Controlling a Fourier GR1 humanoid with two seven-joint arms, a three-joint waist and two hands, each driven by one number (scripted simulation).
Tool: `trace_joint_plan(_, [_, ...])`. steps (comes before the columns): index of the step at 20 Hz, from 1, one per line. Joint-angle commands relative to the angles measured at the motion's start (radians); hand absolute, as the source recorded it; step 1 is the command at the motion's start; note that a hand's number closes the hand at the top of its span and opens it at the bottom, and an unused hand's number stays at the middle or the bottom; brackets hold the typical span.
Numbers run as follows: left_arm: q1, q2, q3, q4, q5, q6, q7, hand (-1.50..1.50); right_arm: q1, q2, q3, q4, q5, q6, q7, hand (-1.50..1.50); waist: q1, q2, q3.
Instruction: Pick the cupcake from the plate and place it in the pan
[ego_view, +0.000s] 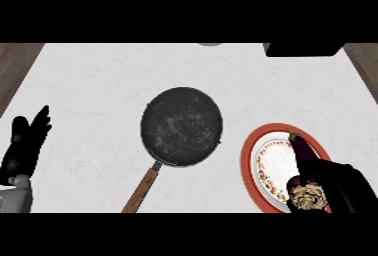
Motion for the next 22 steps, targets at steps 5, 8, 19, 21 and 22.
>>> trace_joint_plan(5, [-0.003,0.0,-0.004,-0.052,0.0,-0.015,0.051,0.0,0.028,0.093,0.075,-0.205,0.014,-0.076,-0.004,1.5,0.013,0.003,0.001])
trace_joint_plan(8, [0.032,-0.023,-0.002,-0.004,-0.021,0.004,-0.052,0.0,-0.124,0.147,0.101,-0.18,0.036,0.033,0.102,1.5,0.018,0.005,0.0])
trace_joint_plan(19, [-0.063,0.006,0.015,0.076,-0.018,-0.022,-0.034,0.0,-0.616,0.317,0.11,0.329,-0.103,-0.127,0.297,1.5,0.031,0.01,0.0])
trace_joint_plan(21, [-0.091,-0.004,0.007,0.063,-0.024,-0.01,0.008,0.0,-0.629,0.318,0.119,0.472,-0.126,-0.248,0.24,1.5,0.031,0.01,0.001])
trace_joint_plan(22, [-0.019,-0.011,0.003,0.019,-0.016,-0.024,-0.024,0.0,-0.732,0.318,0.099,0.529,-0.143,-0.228,0.291,1.5,0.039,0.009,0.001])
